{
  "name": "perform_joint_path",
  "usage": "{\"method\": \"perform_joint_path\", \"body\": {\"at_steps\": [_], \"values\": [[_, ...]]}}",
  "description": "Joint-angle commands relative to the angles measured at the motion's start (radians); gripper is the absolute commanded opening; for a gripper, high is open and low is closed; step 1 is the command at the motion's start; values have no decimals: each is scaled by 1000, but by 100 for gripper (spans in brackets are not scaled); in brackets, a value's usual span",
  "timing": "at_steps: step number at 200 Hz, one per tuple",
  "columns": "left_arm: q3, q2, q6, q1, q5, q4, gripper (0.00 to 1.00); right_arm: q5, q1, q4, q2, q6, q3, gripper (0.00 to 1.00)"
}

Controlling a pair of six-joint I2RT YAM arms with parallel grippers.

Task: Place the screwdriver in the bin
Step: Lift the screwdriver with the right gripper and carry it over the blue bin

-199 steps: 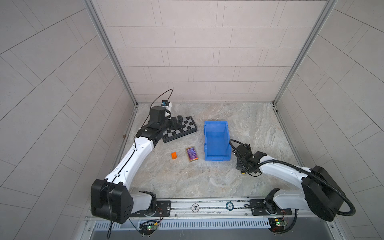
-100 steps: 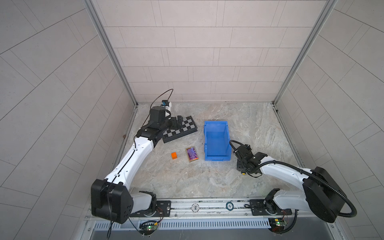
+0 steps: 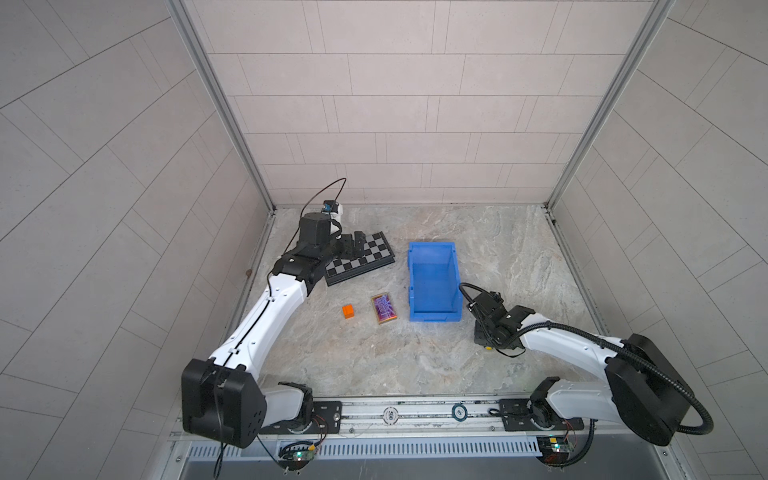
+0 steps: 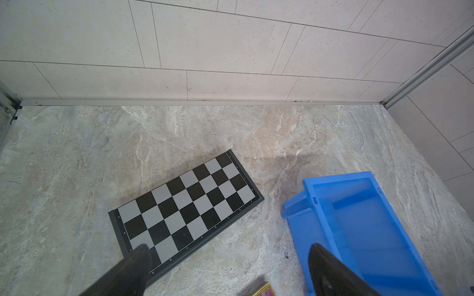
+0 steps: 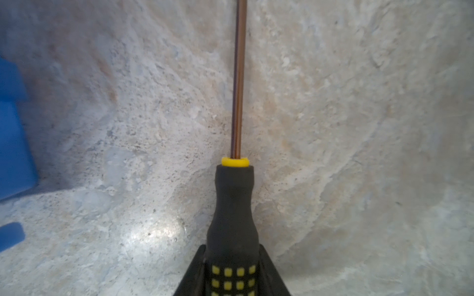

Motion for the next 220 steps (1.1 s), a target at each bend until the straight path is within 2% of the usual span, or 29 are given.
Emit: {"method": "perform_joint_path", "body": {"at_steps": [1,40,89,170,220], "values": [[34,-26,13,0,-15,-9,100,60,-3,-96,-66,-21,96,16],[38,-28,13,0,-16,-15,99,71,-4,-141,-118,-112,234,16],[37,-47,21,-1,-29,-18,100,81,20,-200,-73,-166,431,16],[26,-62,18,0,-40,-10,99,104,106,-179,96,-225,683,16],[11,-87,19,0,-63,4,100,65,142,-131,231,-242,753,17]]}}
